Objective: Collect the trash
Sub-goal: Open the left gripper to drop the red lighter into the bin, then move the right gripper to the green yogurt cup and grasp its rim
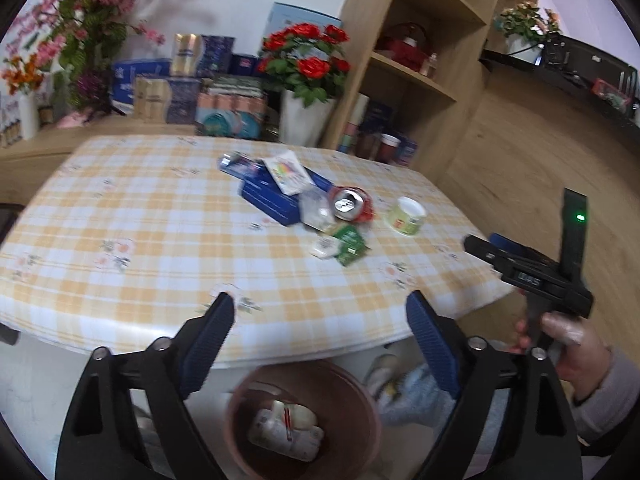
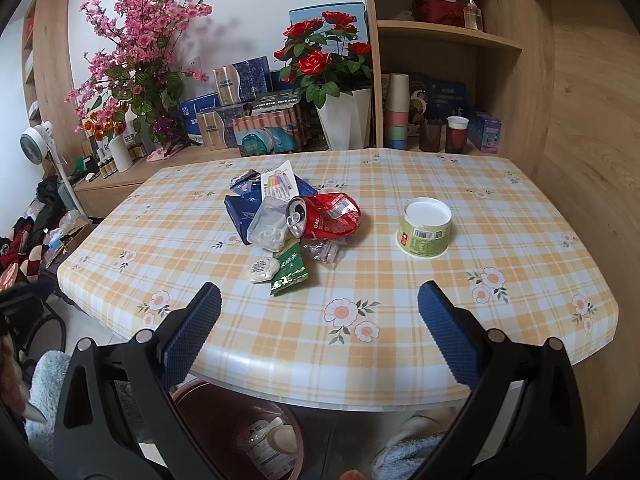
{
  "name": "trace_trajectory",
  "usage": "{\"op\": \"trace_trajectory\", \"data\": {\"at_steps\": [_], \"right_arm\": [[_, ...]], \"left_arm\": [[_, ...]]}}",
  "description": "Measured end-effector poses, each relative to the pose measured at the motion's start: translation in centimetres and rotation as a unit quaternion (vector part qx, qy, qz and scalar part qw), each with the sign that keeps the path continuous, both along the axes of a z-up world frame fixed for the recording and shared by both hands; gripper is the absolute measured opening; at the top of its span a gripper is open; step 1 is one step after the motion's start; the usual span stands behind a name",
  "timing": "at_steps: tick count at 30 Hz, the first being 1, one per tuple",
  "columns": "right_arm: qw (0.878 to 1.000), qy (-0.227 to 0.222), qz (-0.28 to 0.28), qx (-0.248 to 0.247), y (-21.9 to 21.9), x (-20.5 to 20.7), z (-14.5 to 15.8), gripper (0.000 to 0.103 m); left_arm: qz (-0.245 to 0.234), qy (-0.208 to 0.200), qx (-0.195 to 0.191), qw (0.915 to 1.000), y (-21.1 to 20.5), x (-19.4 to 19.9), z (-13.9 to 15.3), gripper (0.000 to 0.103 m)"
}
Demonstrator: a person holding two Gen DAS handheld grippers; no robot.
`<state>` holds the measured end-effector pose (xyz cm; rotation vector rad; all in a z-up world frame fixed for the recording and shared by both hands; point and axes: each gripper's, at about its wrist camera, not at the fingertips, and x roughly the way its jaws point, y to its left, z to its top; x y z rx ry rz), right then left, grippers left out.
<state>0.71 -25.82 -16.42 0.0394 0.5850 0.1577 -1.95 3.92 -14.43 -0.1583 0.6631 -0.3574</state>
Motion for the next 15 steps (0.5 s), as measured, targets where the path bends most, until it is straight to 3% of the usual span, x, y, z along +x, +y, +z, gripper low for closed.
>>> {"op": "trace_trajectory", "data": {"at_steps": [3,8,15], "right_arm": [[1.0,-0.004,-0.006,-0.004,-0.2,0.1,0.0,0.097],[1.0,0.005,-0.016,0.009,-1.1,0.7,-0.2,0.097],[1.0,0.002,-0.021,0.015,-2.0,1.2,-0.3,0.097]], "left_arm": [[0.04,-0.017,0.021,0.9988,1.1,0.3,0.5,0.097],[0.105,-0.042,0.069,0.9912,2.7,1.1,1.1,0.097],[0.155,-0.055,0.084,0.9828,4.4,2.0,1.3,0.097]]}}
